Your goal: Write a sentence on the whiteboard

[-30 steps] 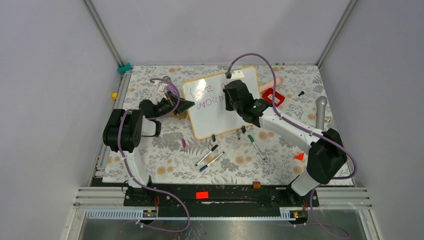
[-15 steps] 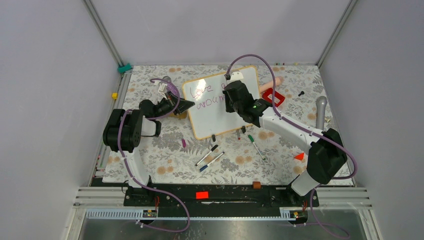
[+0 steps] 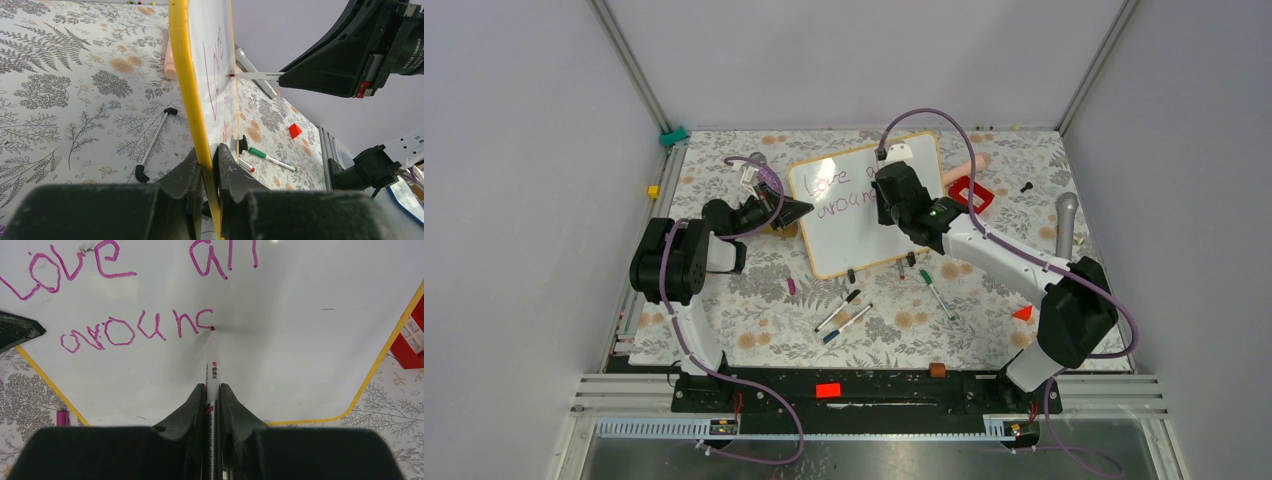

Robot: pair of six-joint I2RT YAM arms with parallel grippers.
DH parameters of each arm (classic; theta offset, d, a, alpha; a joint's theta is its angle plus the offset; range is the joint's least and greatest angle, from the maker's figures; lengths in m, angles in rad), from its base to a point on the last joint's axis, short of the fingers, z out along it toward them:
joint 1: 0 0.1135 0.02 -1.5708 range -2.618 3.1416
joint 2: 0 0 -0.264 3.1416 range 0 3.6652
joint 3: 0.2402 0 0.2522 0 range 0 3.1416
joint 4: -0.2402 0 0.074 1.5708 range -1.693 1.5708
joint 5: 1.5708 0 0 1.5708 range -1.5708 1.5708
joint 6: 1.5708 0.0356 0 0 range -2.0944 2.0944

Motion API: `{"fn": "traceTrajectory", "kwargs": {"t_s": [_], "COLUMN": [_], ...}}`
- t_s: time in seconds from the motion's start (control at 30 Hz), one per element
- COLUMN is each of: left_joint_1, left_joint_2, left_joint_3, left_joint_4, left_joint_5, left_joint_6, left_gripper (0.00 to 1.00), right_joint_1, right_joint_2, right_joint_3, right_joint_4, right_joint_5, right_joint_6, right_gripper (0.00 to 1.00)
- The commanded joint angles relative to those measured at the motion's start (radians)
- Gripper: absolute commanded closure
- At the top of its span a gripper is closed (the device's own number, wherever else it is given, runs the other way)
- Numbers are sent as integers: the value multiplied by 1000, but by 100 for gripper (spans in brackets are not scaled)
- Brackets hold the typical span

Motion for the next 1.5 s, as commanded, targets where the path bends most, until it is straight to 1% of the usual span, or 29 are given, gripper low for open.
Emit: {"fn": "traceTrajectory", "kwargs": {"t_s": [0.0, 0.7, 0.93, 1.2, 1.47], "left_joint_1": [5, 5, 6, 6, 6], "left_joint_2": [38, 39, 40, 41, 41], "left_joint_3": [-9, -8, -7, -8, -7], "left_joint_4": [9, 9, 10, 9, 10], "left_joint_5": [75, 72, 73, 73, 73], "left_joint_6": [161, 162, 162, 161, 161], "left_gripper": [100, 100, 100, 100, 100], "right_joint_1": [-10, -40, -40, -40, -41], "right_joint_2": [24, 68, 62, 40, 22], "right_joint_3": [56, 143, 135, 80, 44], "right_joint_4": [-1, -2, -2, 0, 1], "right_joint_5": [46, 35, 16, -29, -43], "right_joint_6": [-9, -24, -21, 8, 22], "right_gripper": [100, 100, 100, 100, 100]}}
